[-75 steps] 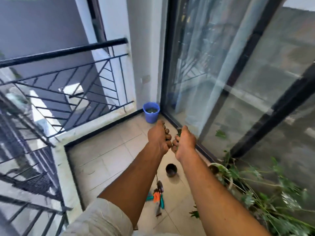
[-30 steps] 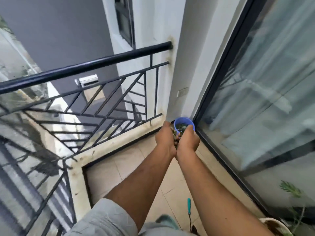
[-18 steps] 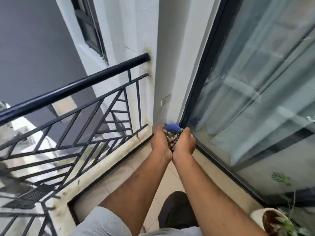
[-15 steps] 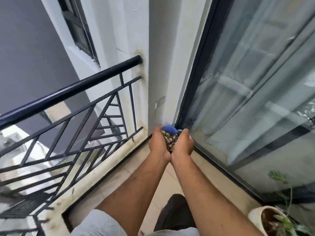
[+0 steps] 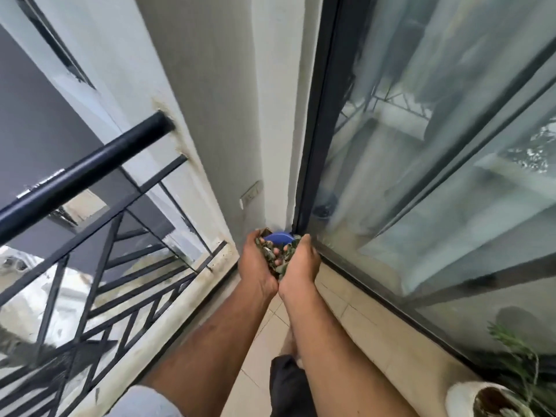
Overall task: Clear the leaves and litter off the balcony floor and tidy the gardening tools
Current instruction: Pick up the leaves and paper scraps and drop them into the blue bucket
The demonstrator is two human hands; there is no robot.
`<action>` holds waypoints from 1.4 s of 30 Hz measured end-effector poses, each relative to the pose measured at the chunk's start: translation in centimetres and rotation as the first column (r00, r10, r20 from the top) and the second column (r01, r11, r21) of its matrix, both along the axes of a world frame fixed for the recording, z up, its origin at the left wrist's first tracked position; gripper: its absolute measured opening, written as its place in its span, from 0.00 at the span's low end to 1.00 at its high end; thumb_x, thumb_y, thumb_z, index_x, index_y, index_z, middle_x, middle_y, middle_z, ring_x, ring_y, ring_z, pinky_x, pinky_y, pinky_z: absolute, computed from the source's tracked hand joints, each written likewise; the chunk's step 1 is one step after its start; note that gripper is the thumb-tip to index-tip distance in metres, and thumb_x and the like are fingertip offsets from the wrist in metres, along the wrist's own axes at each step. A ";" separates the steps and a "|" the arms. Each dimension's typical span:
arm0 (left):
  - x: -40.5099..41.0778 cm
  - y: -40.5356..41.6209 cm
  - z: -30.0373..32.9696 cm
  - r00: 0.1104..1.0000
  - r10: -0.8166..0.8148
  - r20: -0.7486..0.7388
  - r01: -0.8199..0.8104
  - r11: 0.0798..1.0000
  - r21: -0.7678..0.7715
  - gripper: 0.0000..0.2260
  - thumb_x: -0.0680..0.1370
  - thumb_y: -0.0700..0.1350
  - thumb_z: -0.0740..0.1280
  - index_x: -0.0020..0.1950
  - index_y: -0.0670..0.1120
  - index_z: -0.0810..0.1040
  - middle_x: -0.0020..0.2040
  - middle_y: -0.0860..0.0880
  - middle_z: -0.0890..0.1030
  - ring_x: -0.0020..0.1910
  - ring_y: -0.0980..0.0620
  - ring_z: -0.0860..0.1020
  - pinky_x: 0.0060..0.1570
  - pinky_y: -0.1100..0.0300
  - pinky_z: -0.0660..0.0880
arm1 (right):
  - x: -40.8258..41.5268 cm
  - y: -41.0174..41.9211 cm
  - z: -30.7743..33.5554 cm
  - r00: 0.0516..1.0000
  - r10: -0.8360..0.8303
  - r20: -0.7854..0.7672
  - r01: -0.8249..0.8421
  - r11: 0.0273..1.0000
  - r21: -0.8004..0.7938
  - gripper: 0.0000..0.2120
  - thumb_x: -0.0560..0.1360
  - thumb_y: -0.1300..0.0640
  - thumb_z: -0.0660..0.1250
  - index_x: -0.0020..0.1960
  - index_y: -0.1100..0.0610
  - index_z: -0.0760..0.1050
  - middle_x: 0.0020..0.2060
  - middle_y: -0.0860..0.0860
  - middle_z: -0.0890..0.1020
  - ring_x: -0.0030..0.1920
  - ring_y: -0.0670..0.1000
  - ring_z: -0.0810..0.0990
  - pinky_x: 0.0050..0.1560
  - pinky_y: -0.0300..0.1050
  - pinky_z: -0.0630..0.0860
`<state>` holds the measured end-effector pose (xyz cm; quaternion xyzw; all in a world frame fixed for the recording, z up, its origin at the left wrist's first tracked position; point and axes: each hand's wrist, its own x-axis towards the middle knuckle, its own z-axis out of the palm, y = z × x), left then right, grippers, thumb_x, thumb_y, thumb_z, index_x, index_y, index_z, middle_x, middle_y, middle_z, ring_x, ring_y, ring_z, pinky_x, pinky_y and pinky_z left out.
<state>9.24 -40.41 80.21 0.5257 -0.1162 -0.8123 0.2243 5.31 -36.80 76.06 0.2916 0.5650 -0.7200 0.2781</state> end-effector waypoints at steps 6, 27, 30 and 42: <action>-8.3 -3.8 -5.4 0.998 -0.026 -0.064 0.028 0.999 0.029 0.30 0.85 0.51 0.62 0.23 0.45 0.78 0.26 0.48 0.77 0.23 0.51 0.78 0.24 0.64 0.75 | -8.1 -4.4 -6.6 0.999 0.032 0.003 -0.032 0.999 0.018 0.15 0.82 0.45 0.65 0.47 0.54 0.83 0.46 0.57 0.88 0.48 0.61 0.88 0.56 0.65 0.84; -16.1 -15.1 -45.4 0.995 -0.069 0.078 0.056 0.987 0.154 0.10 0.81 0.49 0.68 0.55 0.45 0.84 0.62 0.41 0.84 0.61 0.40 0.84 0.69 0.43 0.77 | -16.2 -13.0 -41.9 0.968 0.097 0.231 -0.136 0.978 0.159 0.10 0.81 0.52 0.66 0.52 0.47 0.87 0.50 0.51 0.89 0.52 0.56 0.88 0.55 0.57 0.84; -16.5 -16.7 -48.8 0.986 -0.128 0.111 0.109 0.981 0.163 0.16 0.80 0.48 0.68 0.62 0.40 0.84 0.61 0.39 0.85 0.59 0.39 0.85 0.63 0.45 0.80 | -17.3 -14.3 -46.0 0.955 0.078 0.286 -0.125 0.981 0.150 0.10 0.80 0.49 0.70 0.57 0.50 0.85 0.53 0.52 0.88 0.52 0.56 0.88 0.57 0.57 0.84; -16.2 -18.7 -50.2 0.842 -0.405 0.357 0.377 0.914 0.148 0.20 0.84 0.59 0.62 0.73 0.55 0.79 0.71 0.53 0.78 0.68 0.54 0.75 0.77 0.44 0.67 | -17.9 -13.3 -47.2 0.900 0.068 0.430 -0.145 0.978 0.150 0.20 0.84 0.44 0.61 0.74 0.45 0.73 0.70 0.48 0.75 0.66 0.54 0.76 0.59 0.59 0.77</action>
